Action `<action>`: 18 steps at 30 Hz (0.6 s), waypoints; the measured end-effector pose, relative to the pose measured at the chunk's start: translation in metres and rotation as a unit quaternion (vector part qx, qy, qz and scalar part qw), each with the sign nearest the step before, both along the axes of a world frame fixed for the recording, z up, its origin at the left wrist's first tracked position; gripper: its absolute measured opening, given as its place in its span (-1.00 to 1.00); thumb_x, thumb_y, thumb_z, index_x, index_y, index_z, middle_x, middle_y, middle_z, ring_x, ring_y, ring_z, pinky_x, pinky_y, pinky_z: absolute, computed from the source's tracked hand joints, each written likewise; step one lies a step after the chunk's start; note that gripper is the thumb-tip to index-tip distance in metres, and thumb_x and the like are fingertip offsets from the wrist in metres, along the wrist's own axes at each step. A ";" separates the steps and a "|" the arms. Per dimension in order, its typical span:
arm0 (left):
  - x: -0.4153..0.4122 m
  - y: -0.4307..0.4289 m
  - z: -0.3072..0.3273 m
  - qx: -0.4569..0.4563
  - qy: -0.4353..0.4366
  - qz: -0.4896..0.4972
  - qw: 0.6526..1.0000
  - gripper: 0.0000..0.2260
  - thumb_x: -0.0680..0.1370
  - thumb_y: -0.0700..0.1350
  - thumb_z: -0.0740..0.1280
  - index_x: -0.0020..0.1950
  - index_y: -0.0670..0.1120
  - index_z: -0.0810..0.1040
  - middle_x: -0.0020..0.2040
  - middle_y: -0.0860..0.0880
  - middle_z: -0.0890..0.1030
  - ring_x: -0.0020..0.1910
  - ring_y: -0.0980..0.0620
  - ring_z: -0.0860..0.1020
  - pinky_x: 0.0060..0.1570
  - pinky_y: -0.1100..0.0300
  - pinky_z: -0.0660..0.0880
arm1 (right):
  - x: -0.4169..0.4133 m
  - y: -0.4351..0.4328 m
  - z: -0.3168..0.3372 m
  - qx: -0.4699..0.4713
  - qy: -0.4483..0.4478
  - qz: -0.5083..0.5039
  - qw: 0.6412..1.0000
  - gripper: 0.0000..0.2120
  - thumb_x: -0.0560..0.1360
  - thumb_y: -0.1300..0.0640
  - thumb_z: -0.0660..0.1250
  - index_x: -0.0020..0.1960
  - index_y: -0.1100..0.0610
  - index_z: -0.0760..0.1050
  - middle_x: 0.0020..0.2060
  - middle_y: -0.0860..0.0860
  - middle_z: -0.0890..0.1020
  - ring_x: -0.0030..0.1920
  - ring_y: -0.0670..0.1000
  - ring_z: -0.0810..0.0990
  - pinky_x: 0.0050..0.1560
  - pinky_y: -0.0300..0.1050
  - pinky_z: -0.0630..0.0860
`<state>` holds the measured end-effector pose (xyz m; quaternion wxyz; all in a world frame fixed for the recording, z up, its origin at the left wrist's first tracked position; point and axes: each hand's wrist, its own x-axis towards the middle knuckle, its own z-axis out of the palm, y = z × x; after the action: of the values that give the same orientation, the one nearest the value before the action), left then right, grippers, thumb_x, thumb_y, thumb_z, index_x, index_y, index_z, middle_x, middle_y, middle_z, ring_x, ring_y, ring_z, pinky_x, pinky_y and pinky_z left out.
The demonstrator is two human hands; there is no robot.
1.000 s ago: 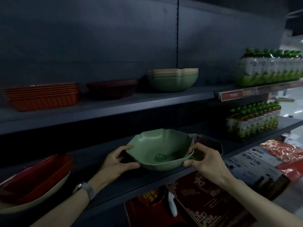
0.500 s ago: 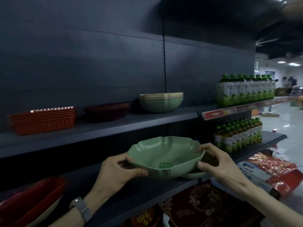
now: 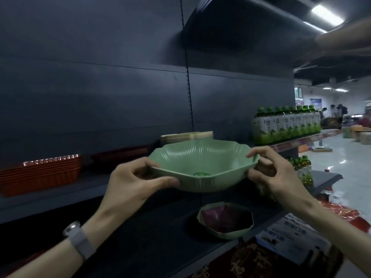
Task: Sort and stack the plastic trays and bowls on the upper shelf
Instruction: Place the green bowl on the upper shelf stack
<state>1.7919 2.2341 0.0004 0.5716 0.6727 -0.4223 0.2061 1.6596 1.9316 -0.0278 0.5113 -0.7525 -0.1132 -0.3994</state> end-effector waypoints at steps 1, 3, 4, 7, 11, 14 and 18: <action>0.003 -0.002 0.009 -0.002 -0.002 0.001 1.000 -0.68 0.20 0.11 0.69 -0.17 0.00 0.73 -0.16 -0.02 0.77 -0.11 0.01 0.74 -0.04 0.11 0.62 | 0.004 -0.001 0.009 0.000 -0.008 -0.002 1.000 -0.60 0.43 0.13 0.47 0.21 0.18 0.48 0.11 -0.07 0.77 0.12 -0.07 0.74 -0.02 -0.28 0.63; 0.011 -0.007 0.026 -0.013 -0.004 0.010 1.000 -0.65 0.21 0.13 0.70 -0.15 -0.02 0.74 -0.15 -0.03 0.78 -0.11 -0.03 0.75 0.01 0.01 0.65 | 0.014 -0.004 0.028 -0.001 -0.025 -0.006 1.000 -0.62 0.47 0.13 0.47 0.24 0.17 0.49 0.11 -0.03 0.77 0.11 -0.04 0.75 0.00 -0.23 0.65; 0.016 -0.011 0.035 -0.021 -0.006 0.016 1.000 -0.64 0.21 0.13 0.70 -0.15 -0.03 0.74 -0.15 -0.04 0.78 -0.12 -0.03 0.75 0.02 -0.01 0.64 | 0.019 -0.006 0.038 -0.002 -0.033 -0.008 0.999 -0.64 0.49 0.13 0.46 0.25 0.16 0.49 0.10 -0.02 0.77 0.10 -0.03 0.75 0.01 -0.20 0.66; 0.031 -0.024 0.065 -0.050 -0.008 0.025 0.998 -0.62 0.22 0.14 0.70 -0.13 -0.06 0.75 -0.15 -0.06 0.78 -0.11 -0.09 0.75 0.04 -0.04 0.64 | 0.040 -0.014 0.070 -0.004 -0.053 -0.015 0.998 -0.64 0.54 0.11 0.43 0.30 0.13 0.51 0.08 0.00 0.77 0.10 -0.07 0.74 0.04 -0.23 0.64; 0.052 -0.043 0.099 -0.085 -0.012 0.019 0.996 -0.58 0.20 0.11 0.69 -0.13 -0.15 0.74 -0.23 -0.09 0.75 -0.29 0.10 0.62 -0.27 0.27 0.53 | 0.068 -0.025 0.107 0.000 -0.082 -0.014 0.997 -0.64 0.57 0.08 0.45 0.34 0.02 0.53 0.11 0.07 0.76 0.12 -0.07 0.72 0.12 -0.22 0.61; 0.076 -0.060 0.118 -0.095 -0.027 0.029 0.995 -0.59 0.19 0.14 0.69 -0.15 -0.10 0.75 -0.25 0.00 0.75 -0.31 0.19 0.61 -0.26 0.32 0.50 | 0.093 -0.036 0.127 0.006 -0.103 -0.035 0.994 -0.70 0.61 0.11 0.45 0.31 -0.07 0.54 0.14 0.03 0.74 0.21 -0.06 0.70 0.30 -0.05 0.61; 0.118 -0.083 0.134 -0.088 -0.031 0.061 0.994 -0.49 0.11 0.34 0.68 -0.18 0.00 0.75 -0.26 0.05 0.73 -0.28 0.15 0.58 -0.19 0.17 0.48 | 0.135 -0.052 0.138 0.037 -0.129 -0.098 0.986 -0.68 0.57 -0.01 0.51 0.28 -0.22 0.56 0.13 0.02 0.74 0.23 -0.02 0.69 0.34 0.07 0.60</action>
<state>1.9103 2.1511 0.1339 0.6013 0.6377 -0.3782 0.2978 1.7949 1.8796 0.1107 0.4784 -0.6824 -0.0887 -0.5455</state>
